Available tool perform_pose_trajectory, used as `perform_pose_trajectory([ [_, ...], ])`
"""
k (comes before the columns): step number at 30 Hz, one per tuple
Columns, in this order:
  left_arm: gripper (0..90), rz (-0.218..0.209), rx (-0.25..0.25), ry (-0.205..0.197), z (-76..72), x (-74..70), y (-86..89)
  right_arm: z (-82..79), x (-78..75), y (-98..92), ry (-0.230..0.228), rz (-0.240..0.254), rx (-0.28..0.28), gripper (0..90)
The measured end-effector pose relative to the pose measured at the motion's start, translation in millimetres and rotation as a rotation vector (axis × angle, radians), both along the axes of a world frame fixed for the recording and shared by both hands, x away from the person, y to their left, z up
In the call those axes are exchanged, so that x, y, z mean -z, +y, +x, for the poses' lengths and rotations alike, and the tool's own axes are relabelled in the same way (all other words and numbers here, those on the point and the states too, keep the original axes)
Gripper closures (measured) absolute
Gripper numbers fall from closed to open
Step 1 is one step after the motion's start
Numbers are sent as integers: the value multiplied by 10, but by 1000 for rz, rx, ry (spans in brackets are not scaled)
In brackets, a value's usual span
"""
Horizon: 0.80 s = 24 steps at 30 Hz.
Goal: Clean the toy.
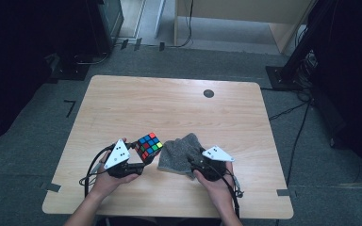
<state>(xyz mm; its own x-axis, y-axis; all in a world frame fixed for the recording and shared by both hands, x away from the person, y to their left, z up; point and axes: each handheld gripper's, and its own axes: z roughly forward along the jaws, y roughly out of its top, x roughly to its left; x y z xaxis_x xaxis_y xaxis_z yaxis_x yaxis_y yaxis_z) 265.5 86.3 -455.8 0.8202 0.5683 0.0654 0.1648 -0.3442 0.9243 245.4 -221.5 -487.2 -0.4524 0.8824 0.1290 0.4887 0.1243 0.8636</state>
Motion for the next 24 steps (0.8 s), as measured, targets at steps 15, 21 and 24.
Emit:
perform_pose_trajectory([
  [15, 335, -17, 44, 34, -13, -2, -56, 128, 338, 324, 88, -149, -22, 361],
  [21, 335, -33, 41, 38, -9, -15, -33, 126, 348, 340, 92, -197, -40, 360],
  [24, 335, -31, 43, 33, -15, -17, -38, 129, 348, 320, 89, -200, -61, 372],
])
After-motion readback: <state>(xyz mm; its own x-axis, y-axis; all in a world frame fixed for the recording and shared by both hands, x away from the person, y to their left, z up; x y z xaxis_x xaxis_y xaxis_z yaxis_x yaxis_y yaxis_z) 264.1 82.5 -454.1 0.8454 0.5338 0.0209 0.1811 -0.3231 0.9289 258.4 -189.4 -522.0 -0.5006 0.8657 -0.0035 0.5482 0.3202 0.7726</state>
